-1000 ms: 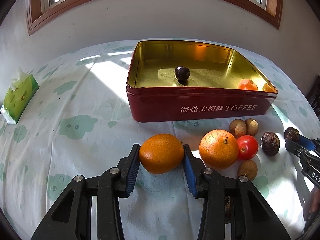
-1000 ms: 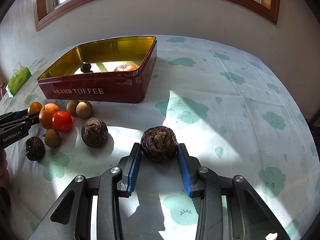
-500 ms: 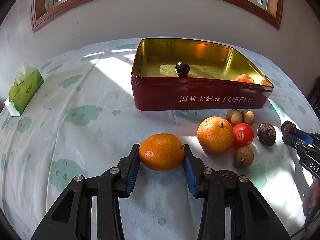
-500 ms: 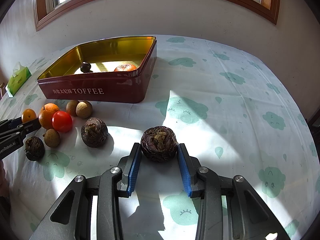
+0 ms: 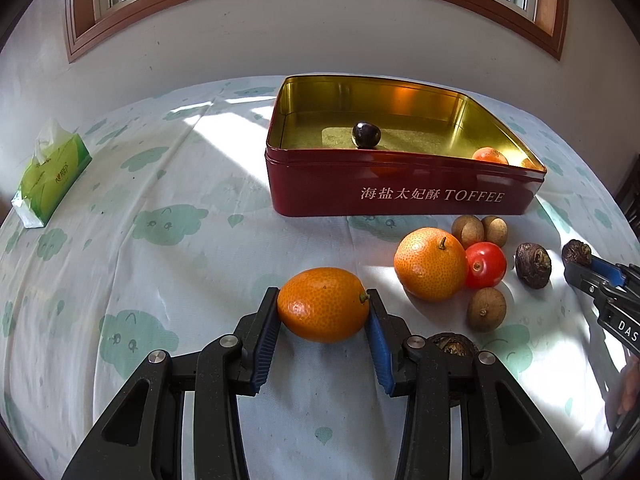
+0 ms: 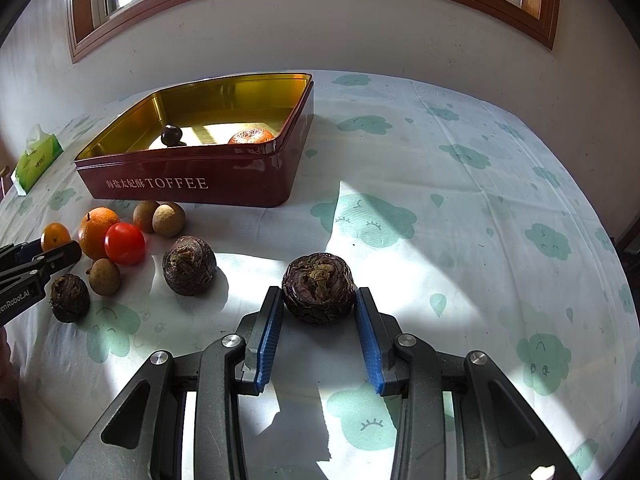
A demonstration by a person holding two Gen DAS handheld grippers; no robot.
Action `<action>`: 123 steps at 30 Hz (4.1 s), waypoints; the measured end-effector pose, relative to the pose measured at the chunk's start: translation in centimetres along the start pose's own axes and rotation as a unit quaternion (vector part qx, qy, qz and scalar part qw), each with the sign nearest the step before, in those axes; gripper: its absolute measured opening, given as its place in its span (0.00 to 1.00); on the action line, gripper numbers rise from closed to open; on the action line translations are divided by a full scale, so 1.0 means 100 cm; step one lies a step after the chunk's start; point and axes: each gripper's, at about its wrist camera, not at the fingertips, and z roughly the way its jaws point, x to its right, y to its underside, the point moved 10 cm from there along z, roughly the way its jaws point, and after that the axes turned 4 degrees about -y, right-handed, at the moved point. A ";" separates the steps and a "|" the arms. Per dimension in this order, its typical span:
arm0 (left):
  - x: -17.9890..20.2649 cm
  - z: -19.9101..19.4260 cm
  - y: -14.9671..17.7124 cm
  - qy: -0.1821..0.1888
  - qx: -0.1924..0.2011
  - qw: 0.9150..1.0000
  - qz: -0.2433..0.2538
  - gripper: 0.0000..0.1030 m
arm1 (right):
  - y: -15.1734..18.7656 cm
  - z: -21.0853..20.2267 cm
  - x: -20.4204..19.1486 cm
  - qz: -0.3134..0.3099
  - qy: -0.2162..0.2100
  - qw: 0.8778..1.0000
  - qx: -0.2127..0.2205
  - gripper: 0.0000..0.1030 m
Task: Organize fruits
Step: 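Grasp the orange mandarin with the left tool while the right tool holds its fruit, then carry both fruits over the tin and open both tools to release, then withdraw both open tools from the tin toward the remaining fruits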
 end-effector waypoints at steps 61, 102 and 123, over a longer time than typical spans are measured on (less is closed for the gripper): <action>0.011 0.030 -0.108 0.014 0.024 1.000 -0.010 0.41 | -0.109 0.036 -0.080 -0.057 -0.074 0.995 0.021 0.32; 0.021 -0.004 -0.094 0.005 0.033 0.999 0.012 0.49 | -0.096 -0.002 -0.069 -0.039 -0.075 0.996 0.037 0.40; -0.026 -0.037 0.008 -0.028 -0.002 0.999 -0.022 0.50 | 0.003 -0.016 -0.061 -0.037 -0.072 0.997 -0.017 0.42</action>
